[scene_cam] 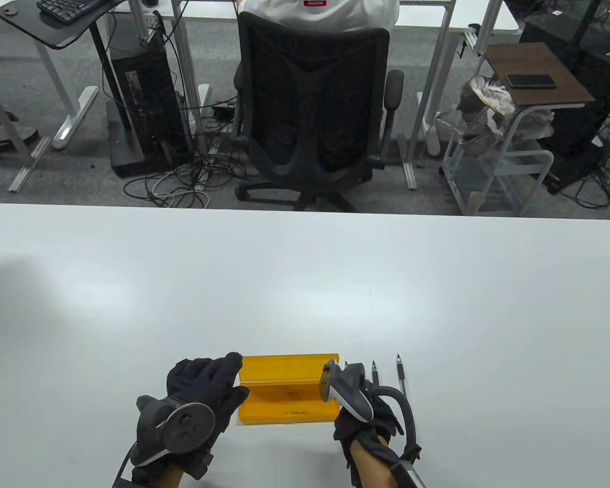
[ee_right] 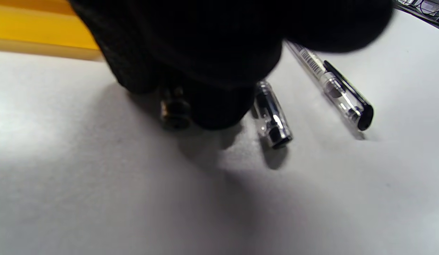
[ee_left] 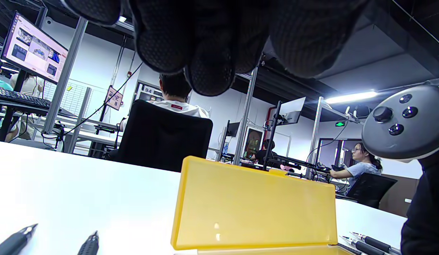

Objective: Cap pen on the opposite end

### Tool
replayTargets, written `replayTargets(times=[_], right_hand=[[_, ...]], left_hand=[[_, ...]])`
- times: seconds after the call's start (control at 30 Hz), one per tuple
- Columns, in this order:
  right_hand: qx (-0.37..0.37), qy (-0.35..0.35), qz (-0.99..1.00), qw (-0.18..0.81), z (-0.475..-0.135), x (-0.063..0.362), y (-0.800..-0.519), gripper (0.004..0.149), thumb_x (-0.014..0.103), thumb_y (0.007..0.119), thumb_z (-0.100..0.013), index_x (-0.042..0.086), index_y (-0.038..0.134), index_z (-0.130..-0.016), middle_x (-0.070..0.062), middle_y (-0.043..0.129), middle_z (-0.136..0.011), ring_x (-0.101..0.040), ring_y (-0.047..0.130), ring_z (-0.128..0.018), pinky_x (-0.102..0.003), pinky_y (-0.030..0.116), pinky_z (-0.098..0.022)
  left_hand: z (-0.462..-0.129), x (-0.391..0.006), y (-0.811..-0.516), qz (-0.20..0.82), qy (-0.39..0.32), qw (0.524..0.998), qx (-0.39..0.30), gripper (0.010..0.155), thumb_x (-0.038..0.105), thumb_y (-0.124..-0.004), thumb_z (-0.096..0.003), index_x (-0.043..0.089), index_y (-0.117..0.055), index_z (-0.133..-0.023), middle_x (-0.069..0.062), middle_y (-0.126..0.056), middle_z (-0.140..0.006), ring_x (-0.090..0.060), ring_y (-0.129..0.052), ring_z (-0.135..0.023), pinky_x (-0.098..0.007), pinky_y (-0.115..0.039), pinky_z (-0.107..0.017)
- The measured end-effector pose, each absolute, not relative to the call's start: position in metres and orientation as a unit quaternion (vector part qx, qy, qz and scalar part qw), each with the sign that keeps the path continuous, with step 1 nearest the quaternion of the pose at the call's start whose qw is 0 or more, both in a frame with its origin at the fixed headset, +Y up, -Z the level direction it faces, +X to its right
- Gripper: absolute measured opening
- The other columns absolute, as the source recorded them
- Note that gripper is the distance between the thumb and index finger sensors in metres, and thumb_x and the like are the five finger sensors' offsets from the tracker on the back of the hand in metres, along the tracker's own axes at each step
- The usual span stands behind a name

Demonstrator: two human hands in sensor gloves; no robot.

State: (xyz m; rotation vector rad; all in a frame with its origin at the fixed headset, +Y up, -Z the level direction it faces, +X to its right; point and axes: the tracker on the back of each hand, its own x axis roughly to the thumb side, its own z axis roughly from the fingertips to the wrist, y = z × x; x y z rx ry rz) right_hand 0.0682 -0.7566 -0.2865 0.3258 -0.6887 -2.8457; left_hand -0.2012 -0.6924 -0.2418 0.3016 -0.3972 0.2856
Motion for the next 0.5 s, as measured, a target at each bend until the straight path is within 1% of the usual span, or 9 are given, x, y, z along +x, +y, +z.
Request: replayTargets(times=[0.2, 0.5], right_hand=[[0.116, -0.231, -0.961, 0.103, -0.2867, 0.0687, -0.7555, 0.057, 0.035, 0.093, -0.038, 0.003, 0.085, -0.084, -0.010, 0.105, -0.057, -0.009, 0.099, -0.020, -0.033, 0.088, -0.021], [0.119, -0.228, -0.960, 0.107, -0.2866, 0.0697, -0.7551, 0.061, 0.037, 0.093, -0.037, 0.002, 0.084, -0.086, -0.011, 0.104, -0.060, -0.010, 0.099, -0.022, -0.034, 0.088, -0.023]], left_hand=[[-0.2415, -0.2009, -0.6929, 0.139, -0.196, 0.960, 0.147, 0.064, 0.042, -0.082, -0.0522, 0.010, -0.068, -0.106, -0.017, -0.084, -0.098, -0.041, -0.075, -0.086, -0.070, -0.048, -0.067], [-0.2415, -0.2012, -0.6931, 0.137, -0.191, 0.961, 0.143, 0.064, 0.042, -0.082, -0.0521, 0.010, -0.069, -0.106, -0.017, -0.084, -0.098, -0.041, -0.075, -0.086, -0.070, -0.047, -0.067]])
